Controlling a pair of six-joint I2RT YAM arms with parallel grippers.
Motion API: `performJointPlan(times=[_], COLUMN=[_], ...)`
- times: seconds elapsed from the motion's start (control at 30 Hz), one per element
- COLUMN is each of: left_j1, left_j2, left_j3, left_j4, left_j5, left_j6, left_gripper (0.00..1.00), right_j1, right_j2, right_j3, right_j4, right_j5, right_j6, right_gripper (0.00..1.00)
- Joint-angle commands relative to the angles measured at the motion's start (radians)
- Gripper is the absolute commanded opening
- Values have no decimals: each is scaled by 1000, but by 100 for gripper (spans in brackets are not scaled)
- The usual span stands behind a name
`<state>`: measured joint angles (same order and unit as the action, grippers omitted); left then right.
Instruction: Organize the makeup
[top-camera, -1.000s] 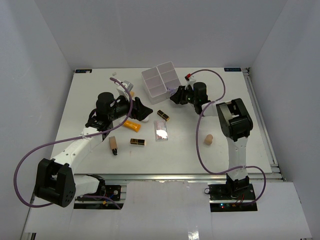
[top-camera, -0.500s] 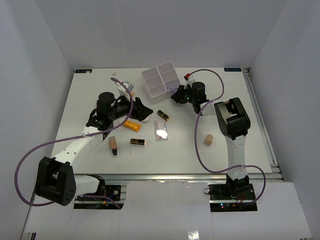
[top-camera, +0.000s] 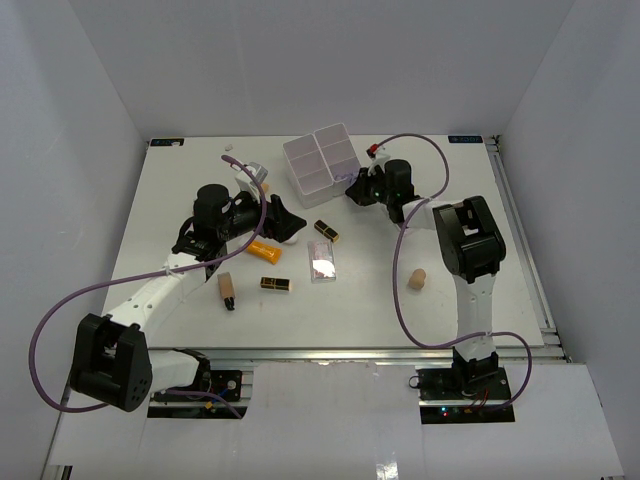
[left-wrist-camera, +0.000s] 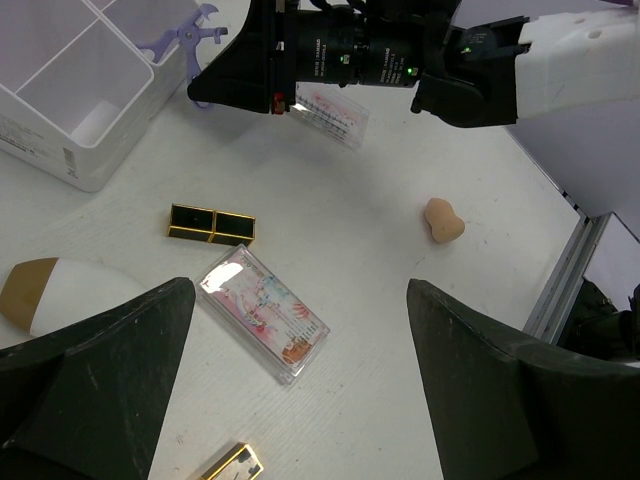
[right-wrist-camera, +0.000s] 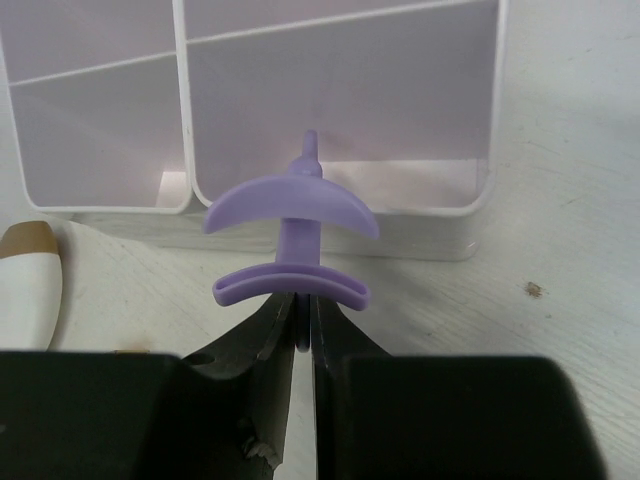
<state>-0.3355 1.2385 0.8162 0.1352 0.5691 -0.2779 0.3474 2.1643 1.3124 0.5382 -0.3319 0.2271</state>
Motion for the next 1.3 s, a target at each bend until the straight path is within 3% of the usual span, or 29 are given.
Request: performJointPlan(times=[0.0, 0.63, 1.27], left_j1=[4, 4, 3], left_j2=[-25, -41, -53], left_j3=[23, 20, 18], left_j4=[14, 17, 18], left_j5=[29, 28, 32], left_j6=[0, 0, 0], left_gripper=[98, 98, 98], right_j1=[-9, -21, -24], right_j2=[-92, -109, -116], right_j3=[71, 138, 291], right_j4=[-57, -129, -429], right_j5=[22, 4, -56], right_j6=[-20, 53, -514], right_gripper=[15, 14, 12])
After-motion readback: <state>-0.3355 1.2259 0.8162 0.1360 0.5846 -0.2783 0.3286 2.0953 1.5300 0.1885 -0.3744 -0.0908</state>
